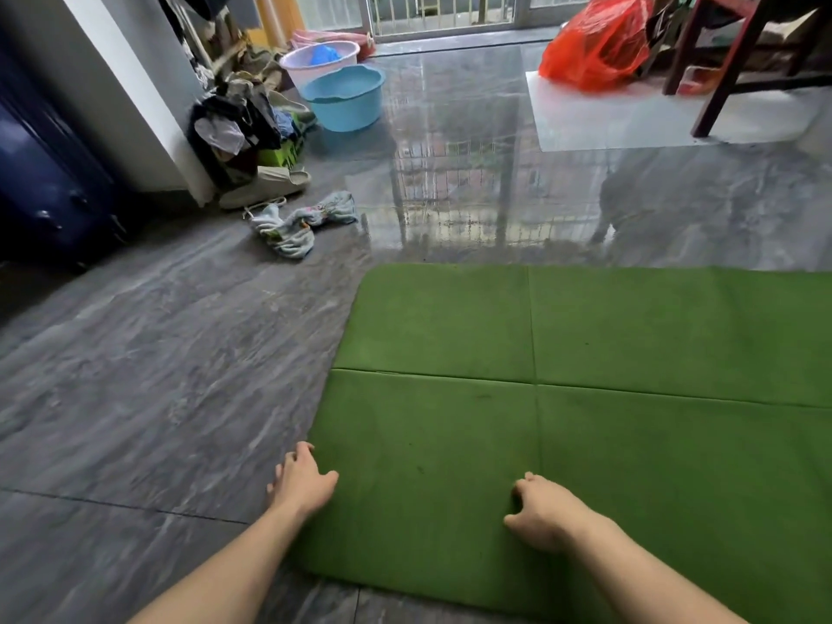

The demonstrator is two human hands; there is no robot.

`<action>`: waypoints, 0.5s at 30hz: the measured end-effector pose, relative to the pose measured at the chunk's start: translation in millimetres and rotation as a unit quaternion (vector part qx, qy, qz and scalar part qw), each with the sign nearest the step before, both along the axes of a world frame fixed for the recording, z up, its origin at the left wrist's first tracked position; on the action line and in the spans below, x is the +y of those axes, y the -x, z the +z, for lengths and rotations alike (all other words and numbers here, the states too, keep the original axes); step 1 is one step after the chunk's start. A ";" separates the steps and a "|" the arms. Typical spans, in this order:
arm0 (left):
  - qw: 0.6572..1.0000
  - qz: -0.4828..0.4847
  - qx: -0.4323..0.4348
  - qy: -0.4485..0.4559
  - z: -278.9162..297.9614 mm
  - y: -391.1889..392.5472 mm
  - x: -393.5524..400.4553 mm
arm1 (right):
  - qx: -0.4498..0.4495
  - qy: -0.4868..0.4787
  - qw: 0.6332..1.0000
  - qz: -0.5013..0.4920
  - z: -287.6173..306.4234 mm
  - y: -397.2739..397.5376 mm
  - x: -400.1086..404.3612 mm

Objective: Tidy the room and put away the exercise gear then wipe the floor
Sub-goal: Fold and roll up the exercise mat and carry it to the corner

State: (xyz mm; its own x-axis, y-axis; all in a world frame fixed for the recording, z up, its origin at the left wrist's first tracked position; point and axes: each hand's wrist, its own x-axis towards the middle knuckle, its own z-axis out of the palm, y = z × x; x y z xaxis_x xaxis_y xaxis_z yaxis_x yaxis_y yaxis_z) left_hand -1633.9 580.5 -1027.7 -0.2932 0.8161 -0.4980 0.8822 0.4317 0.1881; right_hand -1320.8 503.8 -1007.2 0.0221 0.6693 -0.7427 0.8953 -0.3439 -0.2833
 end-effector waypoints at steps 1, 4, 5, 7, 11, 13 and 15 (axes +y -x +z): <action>1.000 0.005 0.000 -0.007 -1.4 0.5 1.3 | -0.002 0.007 1.000 -0.001 0.6 1.1 2.6; 0.996 0.070 -0.049 -0.037 -2.2 -0.6 10.3 | -0.001 0.021 1.000 -0.002 2.0 5.1 5.9; 0.992 0.096 -0.060 -0.055 -1.6 -0.5 13.1 | 0.000 0.025 1.000 -0.002 2.3 6.8 4.9; 0.986 0.122 -0.047 -0.100 -0.3 2.0 14.7 | 0.003 0.026 1.000 -0.004 1.1 8.9 2.7; 0.968 0.119 -0.043 -0.217 13.5 10.6 11.4 | 0.011 0.034 0.999 -0.023 2.1 8.6 3.0; 0.966 0.056 -0.063 -0.243 28.3 10.1 13.4 | 0.023 0.040 0.998 -0.046 3.1 7.3 3.4; 0.966 -0.008 -0.083 -0.243 45.8 5.5 17.6 | 0.037 0.030 0.995 -0.083 3.1 6.5 4.3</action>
State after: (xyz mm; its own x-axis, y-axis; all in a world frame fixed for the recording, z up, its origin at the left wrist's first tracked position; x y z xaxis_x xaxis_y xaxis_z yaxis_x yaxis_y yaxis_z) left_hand -1639.4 598.1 -981.8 -0.2274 0.9693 -0.0934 0.8287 0.2430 0.5042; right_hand -1327.2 508.1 -1004.2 0.0737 0.6160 -0.7843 0.8021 -0.5040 -0.3204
